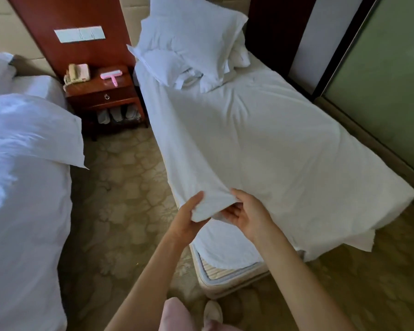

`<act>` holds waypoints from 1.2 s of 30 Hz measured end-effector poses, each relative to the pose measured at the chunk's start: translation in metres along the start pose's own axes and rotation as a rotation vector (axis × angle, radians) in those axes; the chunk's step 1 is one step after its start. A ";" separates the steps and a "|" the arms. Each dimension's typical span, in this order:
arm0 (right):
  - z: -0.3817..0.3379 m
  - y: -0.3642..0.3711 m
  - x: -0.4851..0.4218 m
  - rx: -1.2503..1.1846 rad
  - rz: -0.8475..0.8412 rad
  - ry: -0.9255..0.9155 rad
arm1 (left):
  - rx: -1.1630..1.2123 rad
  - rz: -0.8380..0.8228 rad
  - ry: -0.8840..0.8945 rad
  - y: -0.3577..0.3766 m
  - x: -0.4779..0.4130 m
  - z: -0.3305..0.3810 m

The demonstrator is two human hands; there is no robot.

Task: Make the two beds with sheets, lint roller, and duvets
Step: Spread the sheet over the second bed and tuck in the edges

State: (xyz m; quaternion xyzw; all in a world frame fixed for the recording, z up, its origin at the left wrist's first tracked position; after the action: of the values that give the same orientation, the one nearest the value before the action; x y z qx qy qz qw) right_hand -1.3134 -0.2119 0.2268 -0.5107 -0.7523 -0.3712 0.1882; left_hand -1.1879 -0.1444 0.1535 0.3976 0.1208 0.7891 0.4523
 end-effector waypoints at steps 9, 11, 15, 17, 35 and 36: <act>0.061 -0.063 -0.007 0.518 0.030 0.236 | -0.041 0.182 0.072 -0.026 0.056 0.004; 0.088 -0.073 -0.011 0.540 0.061 0.338 | -0.034 0.162 0.016 -0.030 0.067 -0.004; 0.131 -0.080 -0.005 0.421 0.114 0.457 | 0.002 0.166 0.023 -0.045 0.086 -0.014; 0.147 -0.076 0.007 0.252 0.086 0.509 | -0.004 0.157 0.046 -0.053 0.099 -0.014; 0.138 -0.029 0.055 -0.292 0.232 0.062 | -0.806 0.560 0.210 -0.126 0.161 -0.030; 0.139 -0.030 0.057 -0.279 0.242 0.058 | -0.572 0.489 0.139 -0.126 0.162 -0.030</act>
State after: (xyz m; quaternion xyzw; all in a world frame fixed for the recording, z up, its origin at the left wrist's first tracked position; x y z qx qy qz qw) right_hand -1.3507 -0.0778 0.1623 -0.6076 -0.6209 -0.4613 0.1804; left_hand -1.1767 0.0629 0.1488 0.2180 -0.1724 0.9007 0.3339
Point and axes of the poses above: each hand's wrist, its own x-axis away from the middle knuckle, its own y-axis out of the palm, z = x × y, the point moved 1 cm from there along -x, towards the middle knuckle, and after that the axes turned 1 degree about z, right-handed, at the moved point
